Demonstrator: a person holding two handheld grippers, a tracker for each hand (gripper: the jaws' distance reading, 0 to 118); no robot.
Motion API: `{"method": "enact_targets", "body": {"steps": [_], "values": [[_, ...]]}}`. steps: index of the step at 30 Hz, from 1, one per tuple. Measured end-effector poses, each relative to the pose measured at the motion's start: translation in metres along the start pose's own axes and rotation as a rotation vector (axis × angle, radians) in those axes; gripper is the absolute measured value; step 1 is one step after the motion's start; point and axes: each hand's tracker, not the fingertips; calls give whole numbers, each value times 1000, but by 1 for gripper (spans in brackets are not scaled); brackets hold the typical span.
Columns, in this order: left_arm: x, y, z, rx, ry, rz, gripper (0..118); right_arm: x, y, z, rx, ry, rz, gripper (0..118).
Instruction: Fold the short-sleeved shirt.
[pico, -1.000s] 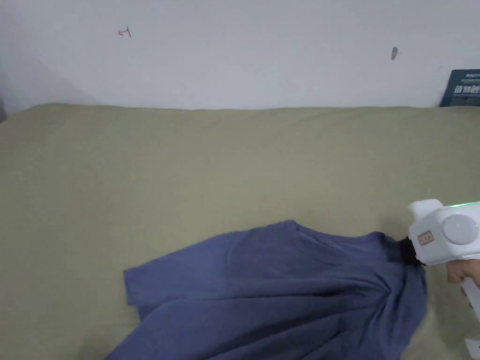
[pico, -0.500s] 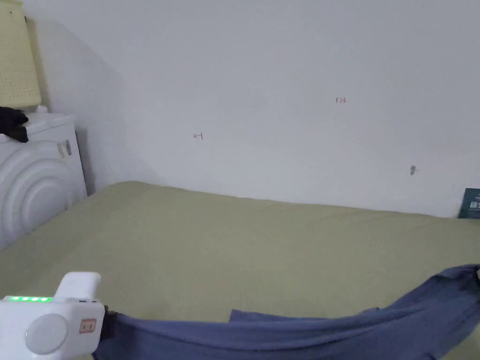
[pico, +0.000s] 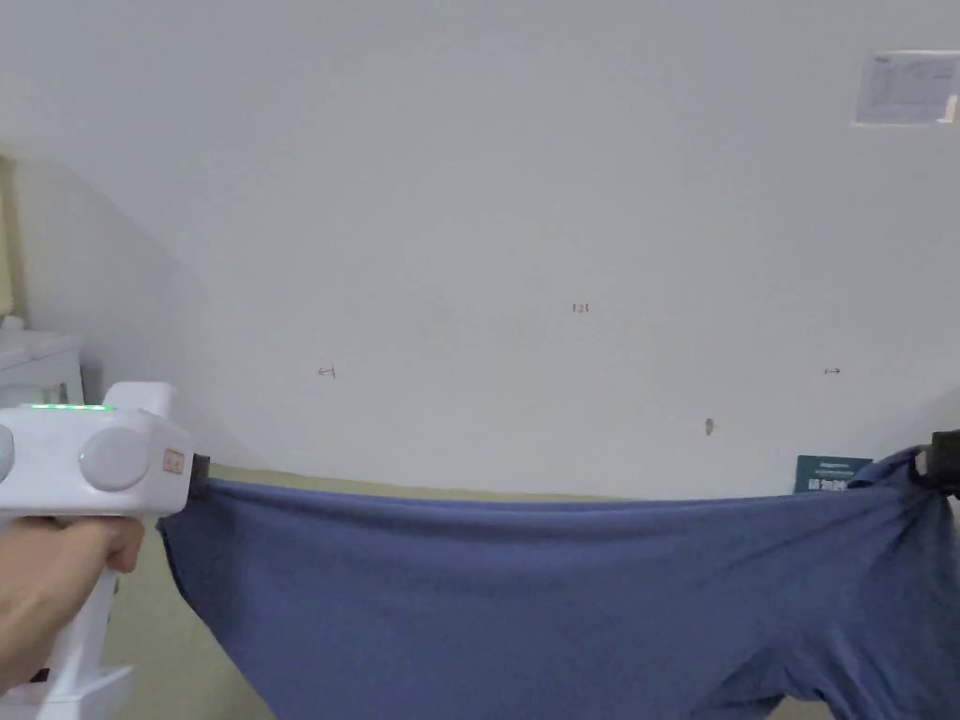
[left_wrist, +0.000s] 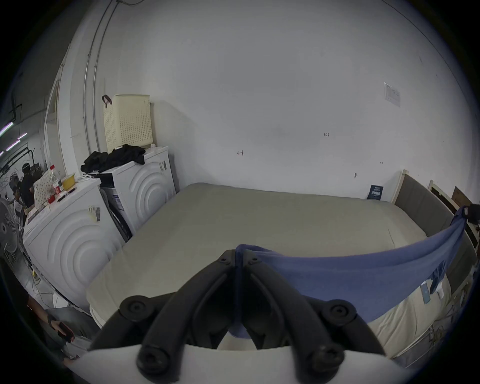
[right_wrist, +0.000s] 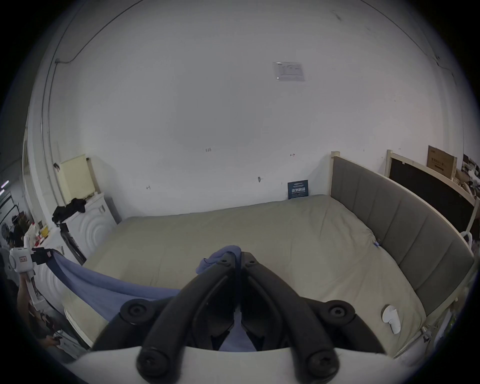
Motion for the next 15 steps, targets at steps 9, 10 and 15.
{"method": "enact_targets", "body": {"steps": [9, 10, 15], "values": [[33, 49, -26, 14, 21, 15, 4, 9, 24, -31, 17, -54, 19, 4], [35, 56, -33, 22, 17, 25, 3, 8, 30, -38, 18, -56, 20, 4], [48, 92, -67, 39, 41, 38, 3, 5, 64, -75, 40, -68, 26, 4]]}}
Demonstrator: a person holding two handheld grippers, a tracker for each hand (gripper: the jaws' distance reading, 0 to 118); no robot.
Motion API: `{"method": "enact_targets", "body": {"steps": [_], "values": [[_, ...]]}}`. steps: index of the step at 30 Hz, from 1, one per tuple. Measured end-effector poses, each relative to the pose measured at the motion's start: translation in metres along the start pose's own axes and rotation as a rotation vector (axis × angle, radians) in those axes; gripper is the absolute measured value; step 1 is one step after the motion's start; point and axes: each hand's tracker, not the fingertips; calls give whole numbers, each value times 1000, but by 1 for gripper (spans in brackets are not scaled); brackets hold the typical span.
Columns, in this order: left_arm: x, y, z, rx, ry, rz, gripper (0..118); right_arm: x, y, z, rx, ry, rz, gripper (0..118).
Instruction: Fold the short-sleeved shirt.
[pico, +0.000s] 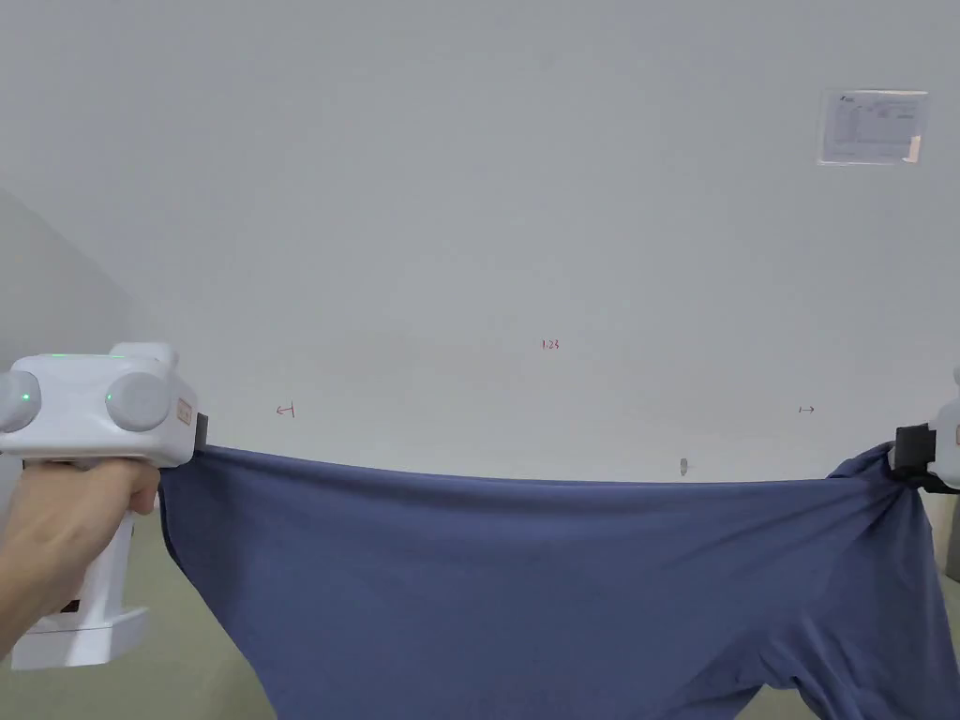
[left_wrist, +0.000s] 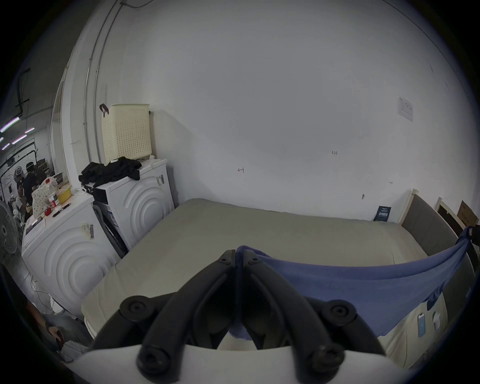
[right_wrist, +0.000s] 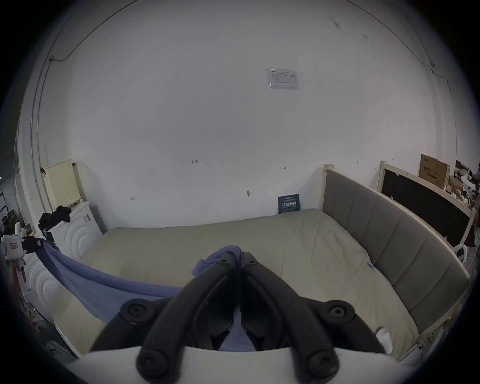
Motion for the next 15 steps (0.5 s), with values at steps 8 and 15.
{"method": "enact_targets", "body": {"steps": [8, 15], "values": [[26, 45, -60, 44, 39, -33, 3, -15, 48, -65, 39, -22, 29, 4], [41, 60, -114, 53, 61, -18, 3, -26, 59, -128, 26, -44, 44, 4]]}}
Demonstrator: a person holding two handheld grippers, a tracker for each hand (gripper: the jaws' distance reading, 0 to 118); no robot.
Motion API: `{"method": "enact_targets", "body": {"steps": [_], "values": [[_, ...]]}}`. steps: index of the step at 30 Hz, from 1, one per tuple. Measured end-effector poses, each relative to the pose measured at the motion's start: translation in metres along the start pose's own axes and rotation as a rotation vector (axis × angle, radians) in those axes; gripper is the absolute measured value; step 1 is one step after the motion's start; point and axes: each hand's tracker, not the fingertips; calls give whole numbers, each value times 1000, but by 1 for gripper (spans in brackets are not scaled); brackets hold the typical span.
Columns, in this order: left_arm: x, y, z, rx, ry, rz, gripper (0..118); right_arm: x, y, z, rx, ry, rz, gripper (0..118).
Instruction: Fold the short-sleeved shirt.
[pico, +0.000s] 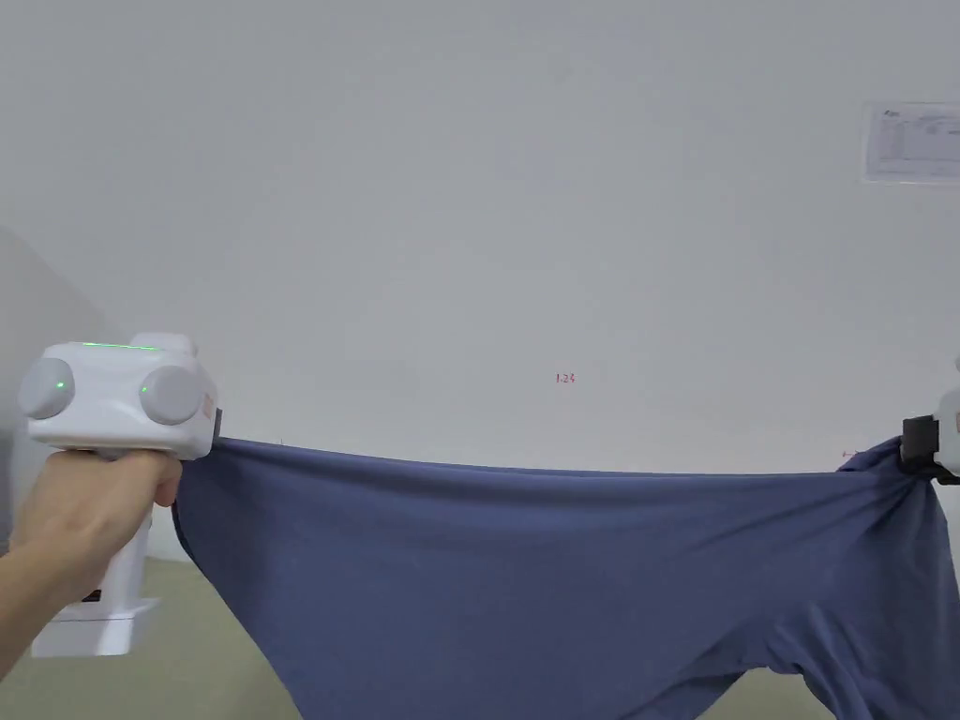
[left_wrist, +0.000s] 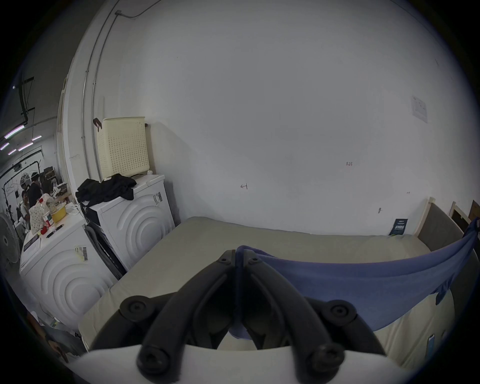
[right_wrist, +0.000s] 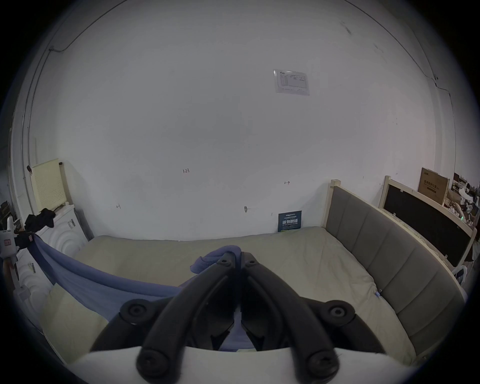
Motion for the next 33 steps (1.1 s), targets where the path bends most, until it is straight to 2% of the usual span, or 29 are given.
{"method": "enact_targets", "body": {"steps": [6, 11, 14, 16, 18, 22, 25, 27, 31, 33], "values": [[8, -21, -43, -26, 16, 5, 4, -8, -18, -43, -7, -6, -6, 4], [6, -78, -69, -115, 8, -38, 3, -8, -74, -62, -89, -2, 28, 4], [-2, -126, -64, -170, -20, -87, 3, 1, -125, -52, -139, 15, -18, 4], [-11, -163, -49, -204, -41, -125, 4, 10, -170, -35, -184, 37, -10, 4], [-22, -203, -29, -239, -65, -148, 4, 21, -211, -12, -254, 26, 33, 4], [-49, -289, 8, -335, -94, -172, 3, 40, -298, 46, -379, 32, 12, 4], [-67, -350, 44, -420, -111, -160, 4, 51, -358, 96, -451, 32, 42, 4], [-80, -384, 67, -464, -122, -125, 4, 59, -392, 129, -477, 33, 2, 4], [-97, -430, 116, -497, -131, -104, 3, 77, -436, 184, -481, 32, -149, 4], [-105, -443, 135, -506, -126, -90, 3, 82, -448, 201, -486, 23, -125, 4]]}}
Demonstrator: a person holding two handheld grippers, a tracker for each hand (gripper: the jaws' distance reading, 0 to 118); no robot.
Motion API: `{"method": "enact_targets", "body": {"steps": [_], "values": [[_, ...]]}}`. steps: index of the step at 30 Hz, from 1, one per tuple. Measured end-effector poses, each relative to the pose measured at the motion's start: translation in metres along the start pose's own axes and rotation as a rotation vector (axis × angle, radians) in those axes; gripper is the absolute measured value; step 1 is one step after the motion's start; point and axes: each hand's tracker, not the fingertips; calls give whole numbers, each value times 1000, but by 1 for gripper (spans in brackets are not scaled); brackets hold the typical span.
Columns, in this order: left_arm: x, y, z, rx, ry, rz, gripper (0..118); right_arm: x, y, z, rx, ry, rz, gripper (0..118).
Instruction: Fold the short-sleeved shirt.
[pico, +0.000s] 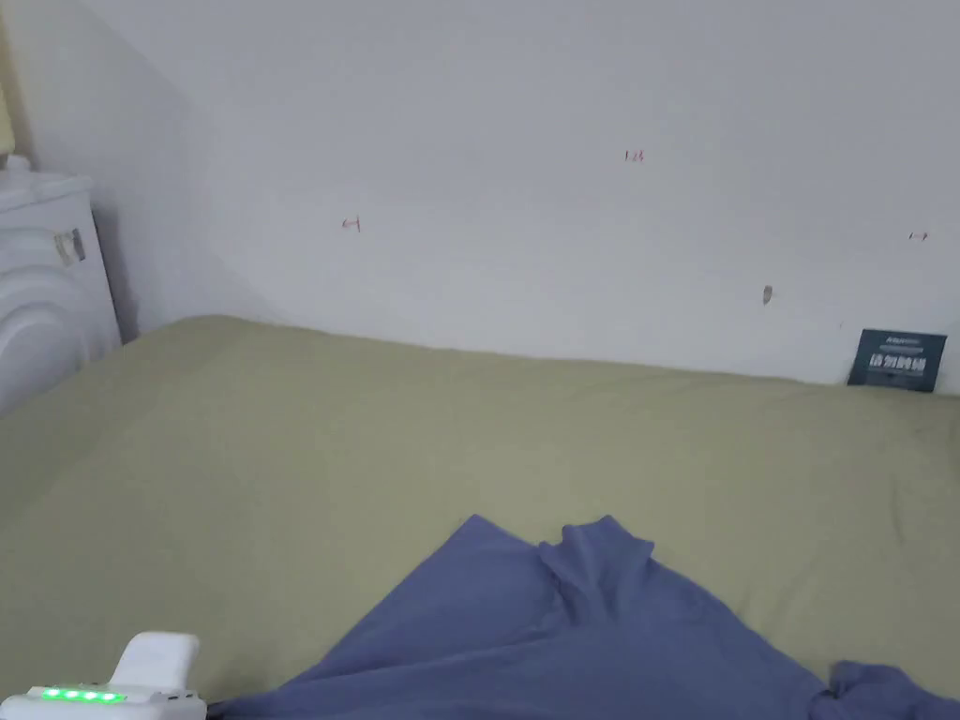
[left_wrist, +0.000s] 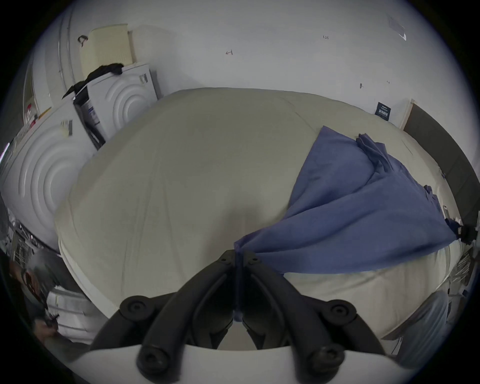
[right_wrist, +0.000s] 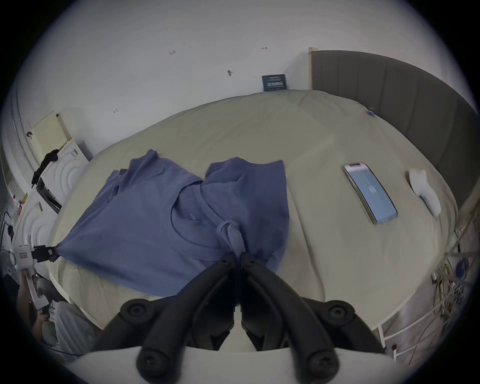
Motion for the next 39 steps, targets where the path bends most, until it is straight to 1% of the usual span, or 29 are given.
{"method": "enact_targets", "body": {"steps": [3, 5, 6, 7, 8, 9, 10, 11, 12, 13, 14, 15, 17, 18, 19, 20, 21, 22, 23, 24, 25, 26, 27, 28, 29, 31, 33, 36, 39], "values": [[-8, -18, 5, -9, -18, 23, 4, 11, -14, 9, -9, 2, -23, 4], [-12, -22, 5, -13, -56, 55, 4, 11, -19, 11, -9, 27, -43, 4], [-11, -24, 8, -4, -59, 57, 4, 8, -20, 11, 2, 19, -42, 4], [-10, -25, 11, -2, -65, 57, 4, 6, -21, 12, 11, 16, -40, 5], [-10, -26, 12, 1, -66, 56, 6, 2, -22, 11, 18, 11, -33, 11], [-10, -26, 13, 3, -69, 58, 18, 0, -21, 13, 20, -1, -24, 31], [-12, -26, 15, 2, -69, 54, 65, -1, -19, 13, 6, -3, -8, 82], [-10, -27, 16, -5, -71, 55, 104, -2, -19, 14, 0, 0, -10, 113], [-11, -28, 20, -5, -66, 57, 118, -2, -23, 22, 57, -7, -22, 118], [-12, -27, 32, 63, -57, 61, 118, -6, -20, 28, 55, 10, -20, 114], [-10, -28, 41, 49, -38, 46, 118, -10, -19, 33, 68, 0, -24, 114], [-5, -28, 47, 62, -36, 39, 118, -18, -17, 36, 91, 15, -26, 114], [4, -30, 73, 126, -68, 40, 118, -40, -18, 45, 159, 23, -1, 114], [10, -31, 87, 170, -83, 49, 117, -54, -20, 53, 193, 17, 16, 114], [13, -28, 94, 203, -97, 55, 115, -68, -22, 62, 213, 37, 40, 114], [19, -29, 104, 232, -111, 54, 112, -81, -22, 70, 234, 62, 60, 113], [26, -31, 116, 280, -124, 49, 106, -97, -28, 80, 283, 72, 85, 110], [33, -31, 125, 305, -128, 43, 92, -112, -35, 89, 322, 69, 102, 102], [38, -32, 132, 333, -133, 39, 76, -125, -41, 96, 346, 75, 117, 91], [43, -33, 140, 363, -135, 28, 54, -124, -46, 91, 374, 93, 129, 73], [49, -35, 147, 379, -127, 22, 16, -132, -52, 95, 413, 101, 140, 35], [53, -36, 152, 394, -120, 15, 0, -139, -56, 97, 424, 115, 146, 2], [56, -39, 156, 409, -130, 18, 0, -145, -59, 97, 427, 126, 158, 2], [58, -42, 162, 428, -136, 24, 0, -167, -68, 113, 475, 99, 189, 2], [60, -44, 165, 428, -138, 14, 0, -174, -71, 116, 500, 103, 218, 2], [67, -51, 174, 460, -93, -8, 0, -186, -78, 122, 506, 97, 239, 2], [68, -57, 179, 471, -82, -7, 0, -191, -83, 126, 531, 99, 254, 2], [61, -61, 182, 445, -108, 22, 0, -196, -87, 126, 528, 104, 279, 2], [42, -59, 180, 406, -108, 57, 0, -200, -93, 124, 514, 107, 296, 2]]}}
